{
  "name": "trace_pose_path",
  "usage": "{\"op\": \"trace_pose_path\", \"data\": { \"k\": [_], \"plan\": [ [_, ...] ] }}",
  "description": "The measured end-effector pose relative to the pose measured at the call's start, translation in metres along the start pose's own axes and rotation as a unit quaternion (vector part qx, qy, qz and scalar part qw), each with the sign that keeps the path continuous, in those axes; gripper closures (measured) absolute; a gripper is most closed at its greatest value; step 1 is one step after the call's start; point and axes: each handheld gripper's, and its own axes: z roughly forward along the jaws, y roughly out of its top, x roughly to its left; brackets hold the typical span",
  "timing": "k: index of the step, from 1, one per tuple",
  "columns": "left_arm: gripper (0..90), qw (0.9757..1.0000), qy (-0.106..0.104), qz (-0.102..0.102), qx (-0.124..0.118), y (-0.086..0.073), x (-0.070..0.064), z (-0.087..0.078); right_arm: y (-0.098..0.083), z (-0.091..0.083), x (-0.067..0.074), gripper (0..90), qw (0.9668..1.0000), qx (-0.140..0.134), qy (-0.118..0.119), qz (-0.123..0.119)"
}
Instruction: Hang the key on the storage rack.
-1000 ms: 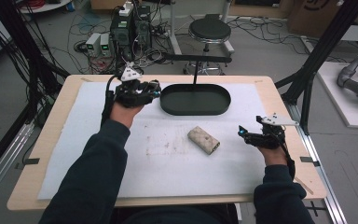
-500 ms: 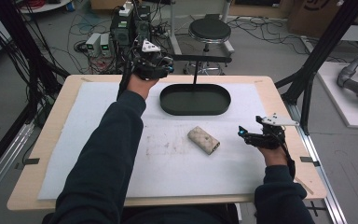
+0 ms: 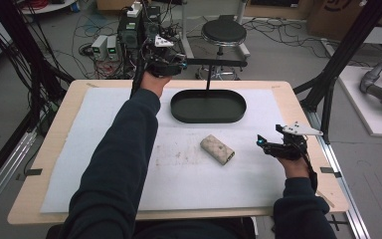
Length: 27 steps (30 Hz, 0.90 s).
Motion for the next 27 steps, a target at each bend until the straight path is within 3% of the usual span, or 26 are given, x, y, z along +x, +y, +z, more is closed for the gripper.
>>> {"op": "trace_pose_path", "data": {
  "k": [7,15,22,27],
  "plan": [
    [48.4,0.9994,0.023,-0.027,0.004,-0.005,0.007,0.007,-0.001,-0.002,-0.001,17.2,1.0000,0.001,-0.002,0.001],
    [48.4,0.9974,0.040,-0.042,0.042,-0.032,0.016,0.011,-0.002,-0.004,-0.001,17.2,1.0000,0.001,-0.003,0.001],
    [48.3,0.9952,0.042,-0.045,0.076,-0.055,0.013,0.025,-0.001,-0.002,0.001,17.2,1.0000,0.003,-0.001,-0.003],
    [48.4,0.9946,0.037,-0.047,0.085,-0.067,0.010,0.035,-0.002,-0.003,0.000,17.2,1.0000,0.003,-0.002,-0.003]
  ]
}}
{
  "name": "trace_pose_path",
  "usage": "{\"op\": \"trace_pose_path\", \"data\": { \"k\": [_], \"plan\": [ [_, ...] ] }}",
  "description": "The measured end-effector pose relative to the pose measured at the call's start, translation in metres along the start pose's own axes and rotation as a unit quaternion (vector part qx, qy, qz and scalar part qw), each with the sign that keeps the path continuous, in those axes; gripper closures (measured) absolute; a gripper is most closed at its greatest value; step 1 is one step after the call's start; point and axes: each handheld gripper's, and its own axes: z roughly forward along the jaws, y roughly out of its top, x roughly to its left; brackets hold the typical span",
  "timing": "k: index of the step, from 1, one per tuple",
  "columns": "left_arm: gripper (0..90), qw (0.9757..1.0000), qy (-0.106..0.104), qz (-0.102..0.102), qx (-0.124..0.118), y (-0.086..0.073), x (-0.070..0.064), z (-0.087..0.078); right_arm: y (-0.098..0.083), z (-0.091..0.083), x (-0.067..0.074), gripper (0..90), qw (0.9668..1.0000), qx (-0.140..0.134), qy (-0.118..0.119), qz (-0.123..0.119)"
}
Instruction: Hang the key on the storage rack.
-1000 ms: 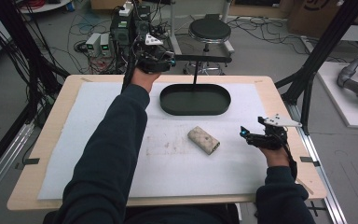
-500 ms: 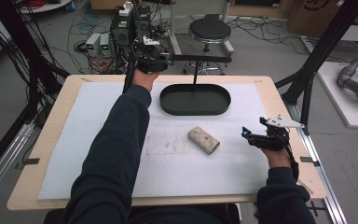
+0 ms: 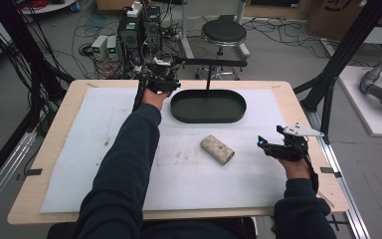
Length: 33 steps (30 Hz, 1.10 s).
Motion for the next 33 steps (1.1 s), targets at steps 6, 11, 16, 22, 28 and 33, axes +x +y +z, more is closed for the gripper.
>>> {"op": "trace_pose_path", "data": {
  "k": [6,11,16,22,28,33],
  "plan": [
    [48.5,0.9999,-0.004,0.002,0.009,-0.010,-0.005,0.010,-0.001,-0.001,-0.001,17.2,1.0000,0.001,-0.001,0.002],
    [48.4,0.9999,0.000,0.009,0.010,-0.011,-0.007,0.011,-0.001,-0.002,-0.001,17.2,1.0000,0.001,-0.001,0.000],
    [48.0,0.9999,0.004,0.010,0.007,-0.012,-0.005,0.009,-0.001,-0.002,-0.001,17.2,1.0000,0.001,-0.001,0.000],
    [39.2,0.9999,0.014,0.009,-0.003,-0.013,-0.002,0.000,-0.001,-0.001,0.000,17.2,1.0000,0.003,-0.001,-0.001],
    [27.9,0.9994,0.006,0.000,-0.033,-0.020,0.001,-0.021,-0.001,-0.001,0.000,17.2,1.0000,0.003,-0.001,-0.001],
    [19.8,0.9960,-0.035,-0.006,-0.083,-0.037,-0.003,-0.052,-0.002,0.000,0.000,17.2,1.0000,0.001,-0.002,-0.003]
  ]
}}
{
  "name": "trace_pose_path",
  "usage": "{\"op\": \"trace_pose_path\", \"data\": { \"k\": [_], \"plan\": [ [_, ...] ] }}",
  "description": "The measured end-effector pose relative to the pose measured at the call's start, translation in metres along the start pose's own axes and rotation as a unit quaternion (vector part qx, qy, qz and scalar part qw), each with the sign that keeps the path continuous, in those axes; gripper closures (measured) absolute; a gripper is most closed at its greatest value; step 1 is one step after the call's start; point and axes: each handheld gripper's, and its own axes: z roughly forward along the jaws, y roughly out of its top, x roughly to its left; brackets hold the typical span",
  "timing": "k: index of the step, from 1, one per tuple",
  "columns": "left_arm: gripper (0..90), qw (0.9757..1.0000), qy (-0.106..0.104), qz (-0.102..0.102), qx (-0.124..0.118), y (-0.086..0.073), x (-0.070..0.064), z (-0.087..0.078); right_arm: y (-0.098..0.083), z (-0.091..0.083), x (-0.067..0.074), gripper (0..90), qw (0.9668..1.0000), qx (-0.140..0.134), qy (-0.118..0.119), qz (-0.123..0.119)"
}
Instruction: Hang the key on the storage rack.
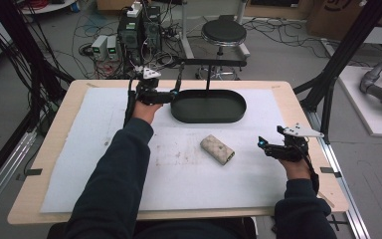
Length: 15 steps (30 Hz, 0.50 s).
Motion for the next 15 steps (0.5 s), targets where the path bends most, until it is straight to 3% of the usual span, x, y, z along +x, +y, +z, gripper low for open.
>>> {"op": "trace_pose_path", "data": {
  "k": [8,15],
  "plan": [
    [16.9,0.9981,-0.006,-0.020,-0.058,-0.033,0.005,-0.060,0.002,0.006,0.005,17.1,0.9999,0.003,0.010,-0.006],
    [16.9,0.9957,-0.014,-0.029,-0.086,-0.063,0.010,-0.093,0.005,0.014,0.013,17.1,0.9998,0.007,0.017,-0.008]
  ]
}}
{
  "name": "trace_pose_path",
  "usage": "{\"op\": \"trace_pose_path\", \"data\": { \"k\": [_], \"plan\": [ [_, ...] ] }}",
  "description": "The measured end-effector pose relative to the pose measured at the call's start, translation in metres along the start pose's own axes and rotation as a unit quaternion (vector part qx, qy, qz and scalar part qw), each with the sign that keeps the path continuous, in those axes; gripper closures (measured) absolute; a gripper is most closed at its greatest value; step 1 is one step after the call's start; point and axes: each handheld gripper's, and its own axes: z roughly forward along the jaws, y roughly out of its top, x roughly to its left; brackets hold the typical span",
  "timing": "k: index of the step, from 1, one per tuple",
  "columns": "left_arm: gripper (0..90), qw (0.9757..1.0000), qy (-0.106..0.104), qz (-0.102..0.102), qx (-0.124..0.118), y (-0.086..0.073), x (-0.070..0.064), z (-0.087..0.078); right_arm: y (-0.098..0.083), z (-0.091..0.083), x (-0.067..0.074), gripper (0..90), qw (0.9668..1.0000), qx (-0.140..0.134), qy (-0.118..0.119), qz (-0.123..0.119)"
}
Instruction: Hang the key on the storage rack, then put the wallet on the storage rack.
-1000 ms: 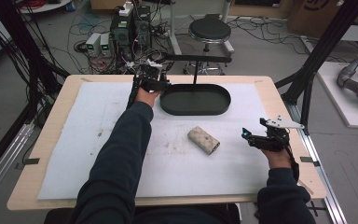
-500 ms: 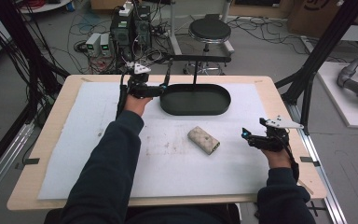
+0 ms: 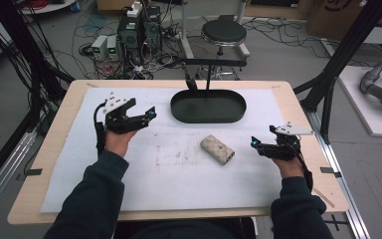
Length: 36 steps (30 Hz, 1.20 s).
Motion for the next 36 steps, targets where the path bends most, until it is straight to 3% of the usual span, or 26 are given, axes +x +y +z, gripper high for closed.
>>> {"op": "trace_pose_path", "data": {
  "k": [6,9,13,19,30,36],
  "plan": [
    [16.9,1.0000,0.005,-0.002,-0.006,-0.016,0.012,-0.019,0.001,0.000,0.002,17.1,1.0000,0.000,0.000,-0.003],
    [16.9,0.9999,0.005,0.015,0.005,-0.023,0.011,-0.024,0.000,-0.001,0.003,17.1,1.0000,0.002,-0.002,-0.003],
    [17.0,0.9984,0.004,0.056,-0.001,-0.031,0.006,-0.028,0.001,-0.004,0.005,17.1,1.0000,-0.005,-0.005,-0.001],
    [16.9,0.9996,-0.010,0.023,-0.010,-0.033,0.007,-0.029,0.003,-0.005,0.008,17.1,1.0000,-0.007,-0.001,-0.002],
    [16.9,0.9999,0.009,0.011,-0.009,-0.038,0.013,-0.037,0.002,0.005,0.017,17.1,0.9996,0.007,0.027,-0.002],
    [16.9,0.9998,0.018,0.004,-0.009,-0.042,0.015,-0.042,0.006,0.014,0.031,17.1,0.9986,0.014,0.050,-0.010]
  ]
}}
